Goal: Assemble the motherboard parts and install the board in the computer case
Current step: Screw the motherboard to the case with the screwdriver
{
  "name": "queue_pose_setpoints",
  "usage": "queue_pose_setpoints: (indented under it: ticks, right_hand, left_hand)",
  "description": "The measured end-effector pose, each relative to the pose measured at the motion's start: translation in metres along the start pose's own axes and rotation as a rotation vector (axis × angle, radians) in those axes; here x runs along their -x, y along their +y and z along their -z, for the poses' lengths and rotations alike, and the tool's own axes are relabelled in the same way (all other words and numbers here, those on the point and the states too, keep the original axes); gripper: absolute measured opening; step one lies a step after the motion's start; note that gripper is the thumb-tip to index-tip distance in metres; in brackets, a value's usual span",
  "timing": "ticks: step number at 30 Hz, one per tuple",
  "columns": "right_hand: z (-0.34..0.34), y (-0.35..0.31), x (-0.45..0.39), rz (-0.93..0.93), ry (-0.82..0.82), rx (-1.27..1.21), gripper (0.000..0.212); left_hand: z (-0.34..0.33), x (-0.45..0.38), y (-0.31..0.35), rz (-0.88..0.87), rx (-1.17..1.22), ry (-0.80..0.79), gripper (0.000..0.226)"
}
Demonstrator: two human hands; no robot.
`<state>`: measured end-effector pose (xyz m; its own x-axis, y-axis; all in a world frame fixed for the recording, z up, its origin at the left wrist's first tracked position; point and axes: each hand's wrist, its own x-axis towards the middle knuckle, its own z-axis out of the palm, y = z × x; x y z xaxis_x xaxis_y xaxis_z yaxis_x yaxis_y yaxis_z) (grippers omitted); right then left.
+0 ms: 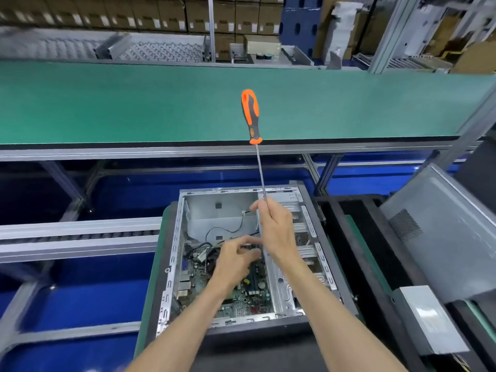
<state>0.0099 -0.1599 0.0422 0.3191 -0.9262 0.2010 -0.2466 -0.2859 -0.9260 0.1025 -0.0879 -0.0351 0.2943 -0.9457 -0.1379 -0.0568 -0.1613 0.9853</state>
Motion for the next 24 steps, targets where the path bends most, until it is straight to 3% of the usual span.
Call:
queue_pose_setpoints:
  ticks: [2,8,12,14,17,19,21,24]
  right_hand:
    - [-0.015,-0.009,0.006,0.014,-0.023,-0.063,0.030]
    - [-0.035,-0.021,0.019,0.031,-0.072,-0.186,0.026]
    - [-0.031,-0.031,0.019,0.125,-0.073,-0.081,0.025]
    - [-0.025,-0.037,0.012,0.131,-0.061,-0.029,0.028]
    - [-0.014,-0.042,0.001,0.107,-0.055,0.002,0.037]
    - [-0.009,-0.041,-0.001,0.125,-0.013,0.008,0.040]
    - [-0.009,-0.038,0.001,0.144,0.014,0.005,0.041]
    - [-0.012,-0.035,0.006,0.173,0.028,-0.039,0.040]
  left_hand:
    - [-0.003,0.008,0.001,-0.036,-0.084,-0.097,0.010]
    - [0.007,0.013,-0.001,-0.079,-0.311,0.128,0.028]
    - [0.023,0.012,-0.018,0.074,-0.620,0.084,0.050]
    - [0.029,0.011,-0.023,0.167,-0.615,0.097,0.050]
    - [0.037,0.010,-0.015,0.295,-0.291,0.218,0.033]
    - [0.045,0.009,-0.014,0.437,0.190,0.410,0.035]
    - [0.053,0.006,-0.018,0.451,0.765,0.519,0.021]
    - [0.054,0.004,-0.020,0.428,1.174,0.550,0.030]
